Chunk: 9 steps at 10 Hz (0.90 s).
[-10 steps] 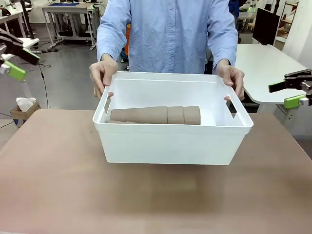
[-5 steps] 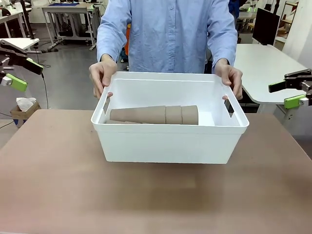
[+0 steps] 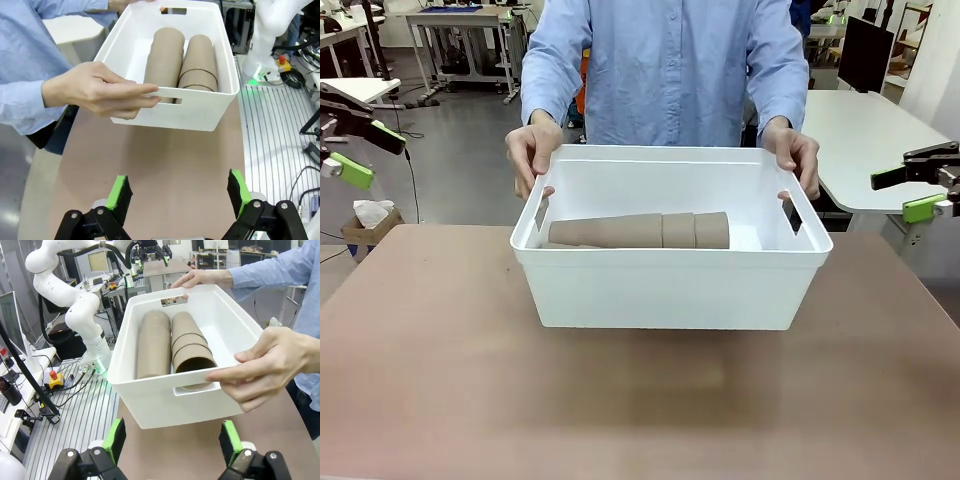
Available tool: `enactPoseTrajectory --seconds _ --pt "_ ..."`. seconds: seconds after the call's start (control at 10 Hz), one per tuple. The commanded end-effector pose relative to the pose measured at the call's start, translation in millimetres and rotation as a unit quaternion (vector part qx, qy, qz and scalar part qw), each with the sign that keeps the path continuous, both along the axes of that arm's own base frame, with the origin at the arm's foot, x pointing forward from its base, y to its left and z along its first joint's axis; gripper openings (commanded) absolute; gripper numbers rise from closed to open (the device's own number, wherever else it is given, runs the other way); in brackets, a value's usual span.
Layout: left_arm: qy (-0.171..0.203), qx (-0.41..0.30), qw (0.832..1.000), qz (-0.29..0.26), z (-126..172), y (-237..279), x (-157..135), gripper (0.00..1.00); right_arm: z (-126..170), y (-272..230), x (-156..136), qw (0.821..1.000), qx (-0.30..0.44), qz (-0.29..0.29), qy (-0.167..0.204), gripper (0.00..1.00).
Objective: Stack the cups and store them in the basket.
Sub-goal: Place the stack of Reusable plastic cups into the Pantry Basket.
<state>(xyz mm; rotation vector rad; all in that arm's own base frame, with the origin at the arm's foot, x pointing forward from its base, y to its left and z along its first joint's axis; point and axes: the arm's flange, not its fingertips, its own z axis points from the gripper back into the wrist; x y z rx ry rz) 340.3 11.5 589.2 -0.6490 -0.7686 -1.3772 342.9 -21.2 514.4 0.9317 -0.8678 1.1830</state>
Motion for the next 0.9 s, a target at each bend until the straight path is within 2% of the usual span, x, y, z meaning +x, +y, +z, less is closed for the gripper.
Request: enactPoseTrajectory --seconds 0.0,0.8 --pt "-0.004 -0.005 1.000 -0.007 1.2 -0.3 0.8 1.00 3.1 1.6 0.9 1.000 0.001 -0.006 0.005 1.00" --pt "-0.004 -0.005 1.000 -0.007 1.2 -0.3 0.8 1.00 3.1 1.6 0.9 1.000 0.001 -0.006 0.005 1.00"
